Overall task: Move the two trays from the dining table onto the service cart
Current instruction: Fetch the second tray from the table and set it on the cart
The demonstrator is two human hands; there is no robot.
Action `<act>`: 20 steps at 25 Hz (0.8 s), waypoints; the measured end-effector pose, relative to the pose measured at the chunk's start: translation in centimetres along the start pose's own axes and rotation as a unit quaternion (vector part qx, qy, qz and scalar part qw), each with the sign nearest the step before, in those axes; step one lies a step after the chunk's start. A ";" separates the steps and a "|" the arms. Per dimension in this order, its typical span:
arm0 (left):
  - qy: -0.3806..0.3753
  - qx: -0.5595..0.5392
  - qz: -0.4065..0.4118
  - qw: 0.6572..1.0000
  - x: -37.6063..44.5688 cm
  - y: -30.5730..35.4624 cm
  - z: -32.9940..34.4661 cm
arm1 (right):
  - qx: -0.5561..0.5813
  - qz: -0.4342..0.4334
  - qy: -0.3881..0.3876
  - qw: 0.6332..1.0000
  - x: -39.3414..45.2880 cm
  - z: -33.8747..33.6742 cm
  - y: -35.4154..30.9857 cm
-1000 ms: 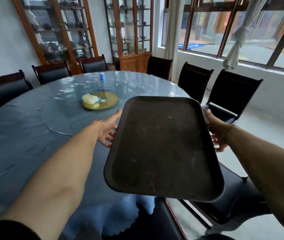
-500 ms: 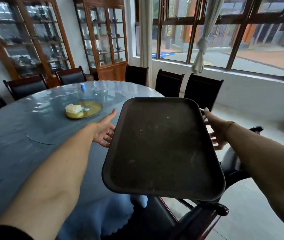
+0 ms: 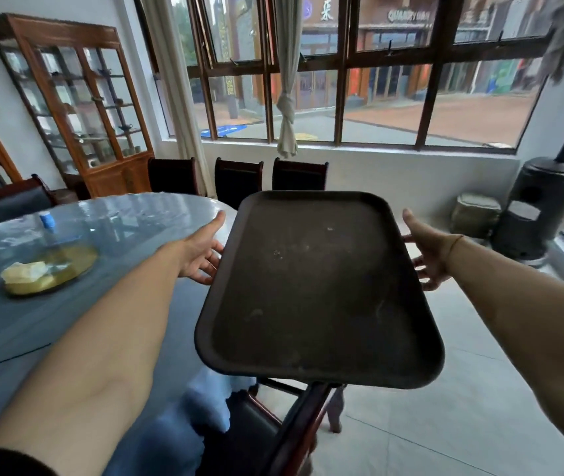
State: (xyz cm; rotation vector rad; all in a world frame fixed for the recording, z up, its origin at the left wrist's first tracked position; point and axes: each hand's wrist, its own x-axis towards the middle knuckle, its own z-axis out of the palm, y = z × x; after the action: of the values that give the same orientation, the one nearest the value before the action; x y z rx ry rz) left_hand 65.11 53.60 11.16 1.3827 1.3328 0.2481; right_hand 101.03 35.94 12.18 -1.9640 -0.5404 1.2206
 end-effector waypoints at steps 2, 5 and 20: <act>-0.019 0.012 0.018 1.000 -0.1 2.1 4.3 | 0.028 -0.001 0.025 0.999 -1.4 -4.5 1.8; -0.040 0.035 0.046 0.998 -0.8 4.9 10.8 | 0.053 -0.001 0.062 0.997 -3.4 -11.0 4.8; -0.217 0.154 0.179 0.947 -8.5 15.1 46.8 | 0.183 0.041 0.274 0.943 -21.9 -37.9 26.7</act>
State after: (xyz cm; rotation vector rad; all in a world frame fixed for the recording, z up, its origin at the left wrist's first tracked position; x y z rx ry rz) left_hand 106.38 25.63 11.74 1.8194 0.7700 -0.0314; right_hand 123.91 -9.91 14.10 -1.8952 0.0519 0.6989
